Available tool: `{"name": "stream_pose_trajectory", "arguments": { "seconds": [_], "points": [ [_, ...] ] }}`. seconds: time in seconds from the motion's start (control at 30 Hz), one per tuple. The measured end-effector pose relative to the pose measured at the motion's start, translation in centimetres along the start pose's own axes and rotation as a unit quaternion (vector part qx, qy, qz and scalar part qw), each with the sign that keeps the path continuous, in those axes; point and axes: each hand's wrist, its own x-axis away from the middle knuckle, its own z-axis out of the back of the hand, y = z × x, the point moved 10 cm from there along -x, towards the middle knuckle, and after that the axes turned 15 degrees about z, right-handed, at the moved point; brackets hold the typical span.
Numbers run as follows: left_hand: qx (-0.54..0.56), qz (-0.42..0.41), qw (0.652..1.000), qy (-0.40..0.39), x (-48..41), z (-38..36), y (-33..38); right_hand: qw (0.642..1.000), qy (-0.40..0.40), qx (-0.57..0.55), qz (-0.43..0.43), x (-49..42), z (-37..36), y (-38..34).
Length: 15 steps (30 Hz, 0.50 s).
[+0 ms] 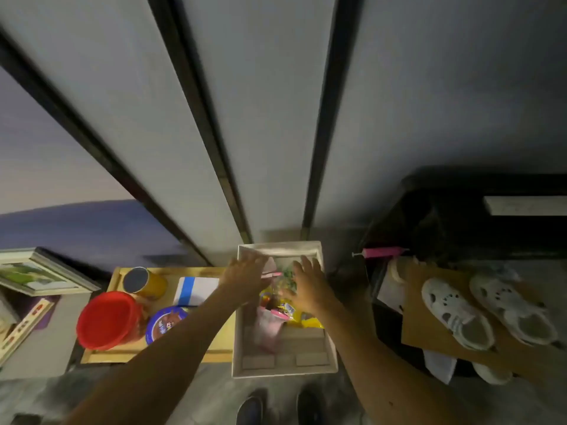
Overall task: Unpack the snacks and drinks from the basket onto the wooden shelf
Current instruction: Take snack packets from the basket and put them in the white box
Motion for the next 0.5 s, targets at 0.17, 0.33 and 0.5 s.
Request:
{"name": "stream_pose_trajectory", "arguments": {
  "seconds": [0.17, 0.33, 0.5],
  "points": [
    [-0.05, -0.016, 0.996, 0.075, -2.4, -2.2, 1.4, 0.996, -0.066, 0.052, 0.008, -2.5, -3.5, 1.2],
    [-0.025, 0.008, 0.999, 0.04, -2.9, -2.2, 1.2, 0.995, -0.054, 0.079, 0.003, -3.2, -2.9, 0.3],
    [-0.011, 0.041, 0.999, 0.032, -2.4, -1.0, 0.5, 0.998, -0.013, 0.058, 0.007, -2.9, -1.2, 0.1]
  ]
}}
